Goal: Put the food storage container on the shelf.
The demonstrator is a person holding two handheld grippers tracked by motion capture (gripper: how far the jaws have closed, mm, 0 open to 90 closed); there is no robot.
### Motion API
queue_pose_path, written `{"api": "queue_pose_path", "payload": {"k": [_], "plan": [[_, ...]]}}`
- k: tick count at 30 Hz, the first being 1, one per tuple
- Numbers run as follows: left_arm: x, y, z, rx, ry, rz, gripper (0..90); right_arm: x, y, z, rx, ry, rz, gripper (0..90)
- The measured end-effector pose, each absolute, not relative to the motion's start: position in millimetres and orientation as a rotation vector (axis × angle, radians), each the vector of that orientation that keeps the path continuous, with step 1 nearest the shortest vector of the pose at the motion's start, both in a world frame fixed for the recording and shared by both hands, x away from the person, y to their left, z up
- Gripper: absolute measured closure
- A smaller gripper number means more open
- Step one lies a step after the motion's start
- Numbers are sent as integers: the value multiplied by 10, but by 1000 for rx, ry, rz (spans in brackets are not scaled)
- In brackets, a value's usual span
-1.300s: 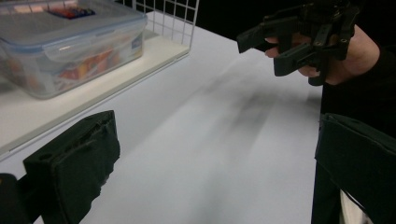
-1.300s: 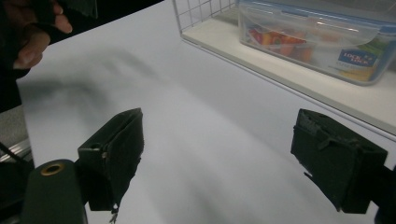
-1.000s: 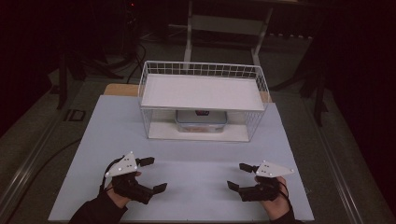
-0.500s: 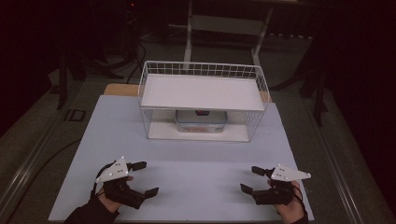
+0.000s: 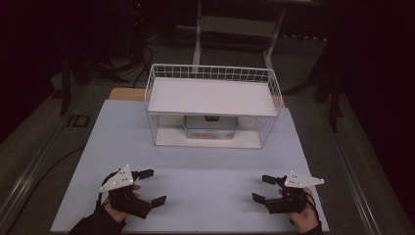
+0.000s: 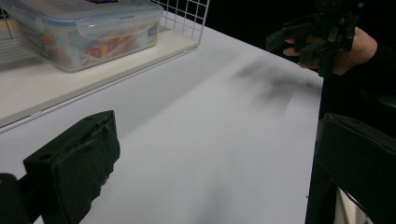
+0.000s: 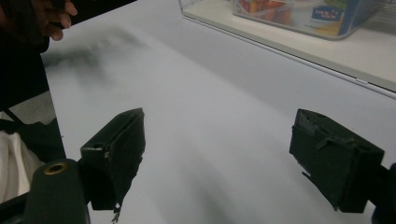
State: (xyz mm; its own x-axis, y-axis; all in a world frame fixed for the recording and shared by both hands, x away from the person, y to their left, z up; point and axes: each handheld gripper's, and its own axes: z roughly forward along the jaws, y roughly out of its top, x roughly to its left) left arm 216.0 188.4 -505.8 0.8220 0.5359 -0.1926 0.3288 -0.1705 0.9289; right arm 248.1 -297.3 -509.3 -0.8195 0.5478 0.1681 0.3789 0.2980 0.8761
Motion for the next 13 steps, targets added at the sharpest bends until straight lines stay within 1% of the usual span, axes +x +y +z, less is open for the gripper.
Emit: {"api": "queue_pose_path", "payload": {"k": [13], "plan": [[2179, 1880, -5086, 1777, 670, 188, 0, 2506, -2965, -5115, 881, 2407, 1558, 182]]}}
